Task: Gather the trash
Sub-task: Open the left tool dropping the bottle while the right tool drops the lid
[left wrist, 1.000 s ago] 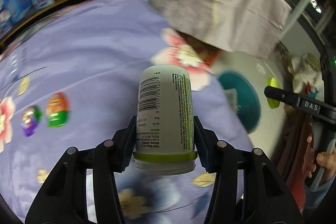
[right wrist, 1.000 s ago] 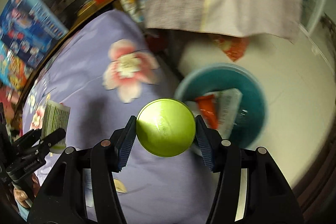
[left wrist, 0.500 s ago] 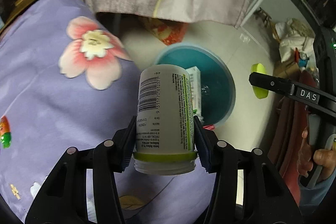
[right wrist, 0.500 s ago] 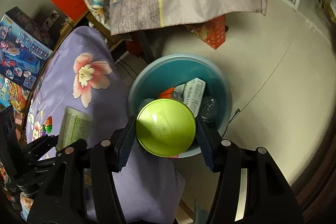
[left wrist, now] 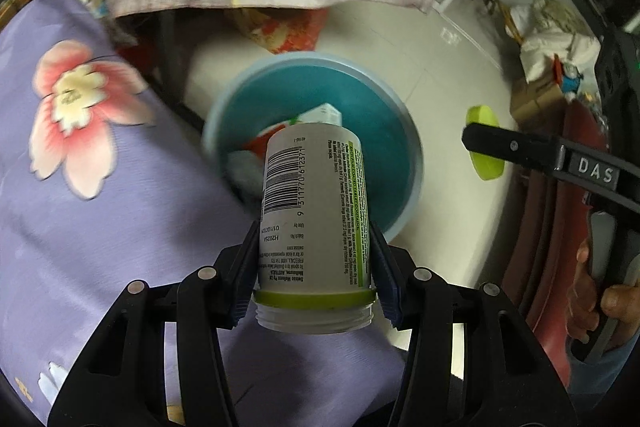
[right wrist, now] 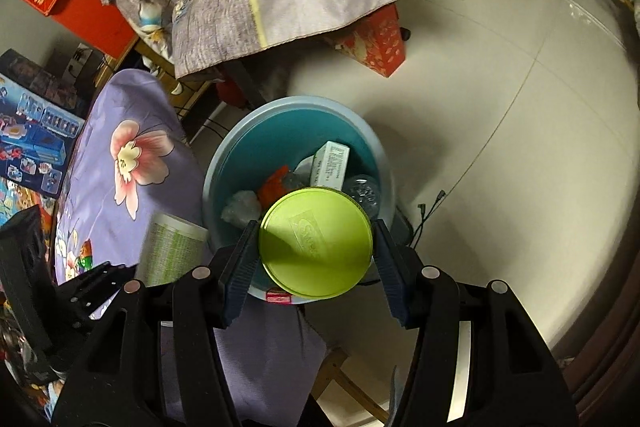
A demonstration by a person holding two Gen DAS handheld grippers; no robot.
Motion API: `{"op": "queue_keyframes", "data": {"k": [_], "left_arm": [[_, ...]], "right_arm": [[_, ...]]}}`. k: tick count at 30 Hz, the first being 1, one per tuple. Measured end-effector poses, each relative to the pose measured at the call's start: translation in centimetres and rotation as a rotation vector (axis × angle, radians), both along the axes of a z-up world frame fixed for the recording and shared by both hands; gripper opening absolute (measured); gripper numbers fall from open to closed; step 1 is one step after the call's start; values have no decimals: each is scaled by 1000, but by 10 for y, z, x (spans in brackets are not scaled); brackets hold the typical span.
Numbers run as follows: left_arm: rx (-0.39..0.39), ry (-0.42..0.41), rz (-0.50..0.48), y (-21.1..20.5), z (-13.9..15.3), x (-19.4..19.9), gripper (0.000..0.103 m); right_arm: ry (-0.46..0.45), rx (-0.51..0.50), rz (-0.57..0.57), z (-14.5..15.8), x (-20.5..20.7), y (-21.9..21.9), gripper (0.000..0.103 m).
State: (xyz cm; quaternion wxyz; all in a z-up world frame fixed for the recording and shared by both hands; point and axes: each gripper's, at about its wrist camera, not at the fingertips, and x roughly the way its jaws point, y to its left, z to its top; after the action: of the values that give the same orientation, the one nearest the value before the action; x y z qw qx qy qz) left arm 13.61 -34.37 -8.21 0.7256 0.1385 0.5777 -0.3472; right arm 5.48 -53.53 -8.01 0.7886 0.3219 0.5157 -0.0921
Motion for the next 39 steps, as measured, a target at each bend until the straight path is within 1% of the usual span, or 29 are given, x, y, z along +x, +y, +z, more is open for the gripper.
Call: {"op": "queue_keyframes", "data": {"k": [5, 10, 11, 12, 15, 21, 25, 36, 38, 39], "left_arm": [[-15, 31, -47, -27, -13, -3, 52], [-33, 67, -73, -50, -27, -1, 53], [-39, 78, -80, -55, -30, -1, 55], [-45, 84, -85, -57, -31, -1, 60], [-55, 79, -88, -62, -31, 0, 68], [-55, 70, -46, -43, -27, 6, 73], [-58, 58, -2, -26, -21, 11, 82], [-67, 28, 94, 23, -8, 22, 88], [-67, 24, 110, 31, -6, 23, 88], [-67, 23, 117, 35, -6, 24, 89]], "right_arm": [[2, -11, -20, 6, -5, -11, 54], [14, -21, -31, 7, -2, -18, 54], [18, -22, -33, 7, -2, -19, 54], [22, -23, -34, 7, -1, -20, 54], [31, -25, -31, 5, 3, -20, 54], [40, -16, -5, -2, 13, -13, 54], [40, -6, 19, -5, 21, -3, 54], [54, 11, 107, -20, 53, 30, 54], [56, 22, 124, -23, 59, 36, 56], [56, 26, 127, -23, 60, 37, 63]]}}
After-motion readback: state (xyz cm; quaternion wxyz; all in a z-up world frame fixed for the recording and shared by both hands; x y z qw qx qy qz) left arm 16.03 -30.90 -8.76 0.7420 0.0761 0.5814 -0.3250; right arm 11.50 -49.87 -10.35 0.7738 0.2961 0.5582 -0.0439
